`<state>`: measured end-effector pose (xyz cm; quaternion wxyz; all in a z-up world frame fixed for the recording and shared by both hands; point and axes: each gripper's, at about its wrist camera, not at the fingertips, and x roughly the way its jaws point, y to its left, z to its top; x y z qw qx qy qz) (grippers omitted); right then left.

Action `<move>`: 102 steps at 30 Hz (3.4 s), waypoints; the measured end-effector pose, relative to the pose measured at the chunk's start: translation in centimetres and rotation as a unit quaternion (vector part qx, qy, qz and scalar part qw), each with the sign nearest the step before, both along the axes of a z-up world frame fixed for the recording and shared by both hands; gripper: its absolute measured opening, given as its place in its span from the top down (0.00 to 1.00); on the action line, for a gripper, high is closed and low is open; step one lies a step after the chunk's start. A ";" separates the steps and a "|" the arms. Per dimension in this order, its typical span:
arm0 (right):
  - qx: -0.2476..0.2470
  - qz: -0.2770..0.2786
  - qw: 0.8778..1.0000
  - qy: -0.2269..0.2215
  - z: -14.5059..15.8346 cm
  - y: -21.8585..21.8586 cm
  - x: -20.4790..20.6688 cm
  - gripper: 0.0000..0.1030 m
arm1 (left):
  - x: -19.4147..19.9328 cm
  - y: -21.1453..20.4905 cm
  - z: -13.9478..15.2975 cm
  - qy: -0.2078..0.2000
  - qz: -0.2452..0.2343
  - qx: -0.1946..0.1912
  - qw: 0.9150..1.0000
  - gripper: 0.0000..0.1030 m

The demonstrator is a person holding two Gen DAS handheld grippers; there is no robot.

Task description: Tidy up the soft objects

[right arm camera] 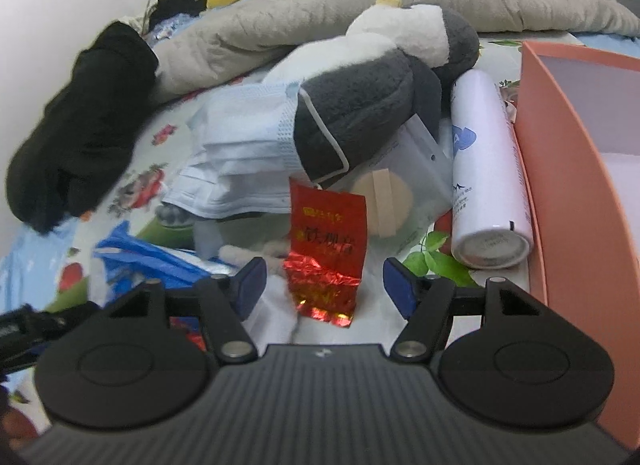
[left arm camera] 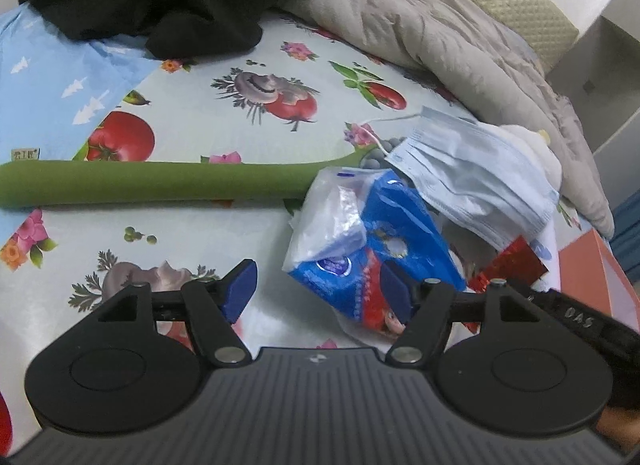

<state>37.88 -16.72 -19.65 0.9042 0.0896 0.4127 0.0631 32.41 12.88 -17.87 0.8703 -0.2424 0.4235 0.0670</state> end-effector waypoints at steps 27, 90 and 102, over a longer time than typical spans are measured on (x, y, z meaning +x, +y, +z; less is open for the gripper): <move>-0.005 0.022 1.000 0.004 0.6 0.1 -2.4 0.78 | -5.3 -0.9 3.2 -0.054 0.009 -0.046 0.997 0.95; -0.047 0.096 0.994 -0.013 -3.5 -3.3 -19.3 0.35 | -14.3 -10.5 1.8 0.089 0.020 -0.107 0.990 0.26; -0.040 0.109 0.993 -0.017 -3.6 -4.2 -19.7 0.76 | -12.5 -12.3 -0.4 0.138 0.033 -0.063 0.988 0.36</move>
